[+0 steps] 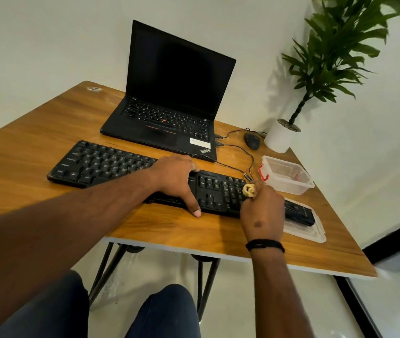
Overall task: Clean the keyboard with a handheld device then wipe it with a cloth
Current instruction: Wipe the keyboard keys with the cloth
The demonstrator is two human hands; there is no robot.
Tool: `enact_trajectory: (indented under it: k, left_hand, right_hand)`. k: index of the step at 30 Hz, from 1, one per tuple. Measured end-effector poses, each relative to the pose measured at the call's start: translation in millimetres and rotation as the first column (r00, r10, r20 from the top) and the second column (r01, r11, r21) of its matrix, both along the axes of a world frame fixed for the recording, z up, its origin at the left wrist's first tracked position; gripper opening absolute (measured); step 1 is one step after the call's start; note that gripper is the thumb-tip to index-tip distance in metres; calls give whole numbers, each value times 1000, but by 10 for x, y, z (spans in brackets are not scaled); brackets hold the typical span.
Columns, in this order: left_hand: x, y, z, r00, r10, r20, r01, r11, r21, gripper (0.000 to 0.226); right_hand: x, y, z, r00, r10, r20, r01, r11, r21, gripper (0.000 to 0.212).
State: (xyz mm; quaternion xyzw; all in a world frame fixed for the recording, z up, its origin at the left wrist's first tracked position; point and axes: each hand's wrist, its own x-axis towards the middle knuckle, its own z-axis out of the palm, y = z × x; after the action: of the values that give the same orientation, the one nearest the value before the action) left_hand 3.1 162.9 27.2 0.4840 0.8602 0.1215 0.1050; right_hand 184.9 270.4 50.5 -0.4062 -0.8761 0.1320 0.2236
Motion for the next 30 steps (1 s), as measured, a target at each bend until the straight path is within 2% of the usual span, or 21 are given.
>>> enact_trajectory:
  k: [2, 4, 7, 10, 13, 16, 19, 22, 26, 30]
  left_hand:
    - [-4, 5, -11, 1000, 6, -4, -6, 1000, -1, 133]
    - [-9, 28, -24, 1000, 8, -19, -9, 1000, -1, 129]
    - [-22, 57, -22, 1000, 5, -31, -5, 1000, 3, 118]
    - [-15, 27, -5, 1000, 2, -20, -2, 1000, -6, 123]
    - [-24, 5, -7, 1000, 1, 3, -1, 1000, -6, 132]
    - [-28, 19, -16, 1000, 4, -8, -4, 1000, -5, 131]
    - [-25, 29, -22, 1000, 9, -20, -9, 1000, 2, 128]
    - [-26, 35, -16, 1000, 8, -14, -8, 1000, 7, 129]
    - [-43, 26, -34, 1000, 2, -9, -2, 1000, 8, 130]
    - [-36, 42, -50, 999, 1, -33, -1, 1000, 22, 117]
  right_hand:
    - [-64, -178, -95, 982, 38, 186, -44, 998, 33, 20]
    - [-156, -409, -219, 952, 122, 280, -150, 985, 81, 24]
    - [-225, -590, -222, 936, 223, 270, -264, 957, 124, 22]
    - [-151, -330, -53, 973, 192, 128, -189, 981, -40, 26]
    - [-102, 8, 12, 997, 69, 27, -68, 997, -26, 27]
    - [-195, -182, -158, 979, 168, 118, -170, 985, 12, 26]
    - [-148, -482, -313, 945, 260, 198, -289, 947, 137, 29]
    - [-25, -431, -313, 957, 249, 151, -265, 960, 92, 34]
    - [-111, -392, -275, 959, 212, 190, -238, 963, 127, 31]
    - [-370, -494, -197, 967, 172, 189, -193, 976, 97, 30]
